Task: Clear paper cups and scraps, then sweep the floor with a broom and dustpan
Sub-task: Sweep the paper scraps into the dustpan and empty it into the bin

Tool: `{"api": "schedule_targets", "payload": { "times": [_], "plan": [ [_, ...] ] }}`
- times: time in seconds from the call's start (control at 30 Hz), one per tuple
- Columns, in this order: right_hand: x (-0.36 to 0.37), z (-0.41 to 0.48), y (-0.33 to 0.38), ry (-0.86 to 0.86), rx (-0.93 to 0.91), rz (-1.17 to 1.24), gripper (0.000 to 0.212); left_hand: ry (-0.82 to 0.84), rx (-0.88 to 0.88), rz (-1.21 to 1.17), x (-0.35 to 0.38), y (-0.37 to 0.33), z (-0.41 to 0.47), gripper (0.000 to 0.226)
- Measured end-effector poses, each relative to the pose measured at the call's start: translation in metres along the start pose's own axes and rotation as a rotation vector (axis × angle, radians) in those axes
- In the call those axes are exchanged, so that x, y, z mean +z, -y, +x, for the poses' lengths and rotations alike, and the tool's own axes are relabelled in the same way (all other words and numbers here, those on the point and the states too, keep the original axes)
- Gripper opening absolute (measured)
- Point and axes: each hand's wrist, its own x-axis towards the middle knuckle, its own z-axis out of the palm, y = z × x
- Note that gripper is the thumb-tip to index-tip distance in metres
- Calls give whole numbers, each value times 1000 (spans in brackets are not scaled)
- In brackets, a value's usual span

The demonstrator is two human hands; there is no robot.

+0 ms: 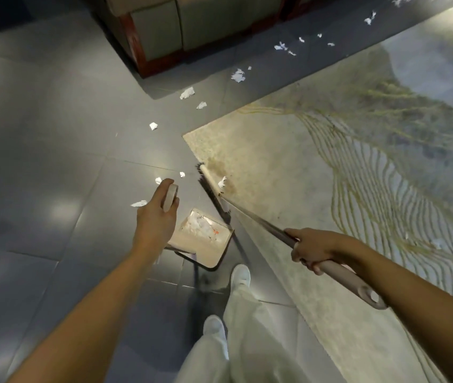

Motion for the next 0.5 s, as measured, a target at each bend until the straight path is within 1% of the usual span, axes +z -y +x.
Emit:
{"api": "schedule_targets", "payload": {
  "times": [0.13,0.27,0.37,0.43,0.5],
  "plan": [
    [-53,42,12,-43,3,-26,61,-43,-19,-29,6,-15,32,35],
    [-85,86,32,-53,19,-113,59,-51,-51,-39,12,-28,62,39],
    [-82,106,49,-28,31,-227,65,-86,-59,-13,13,-28,76,41],
    [-69,110,55,36,9,-339,69,-87,-70,-7,17,-30,81,39],
    [-58,104,57,99,-11,-377,65,-74,-76,-11,20,-31,83,38]
  ]
}}
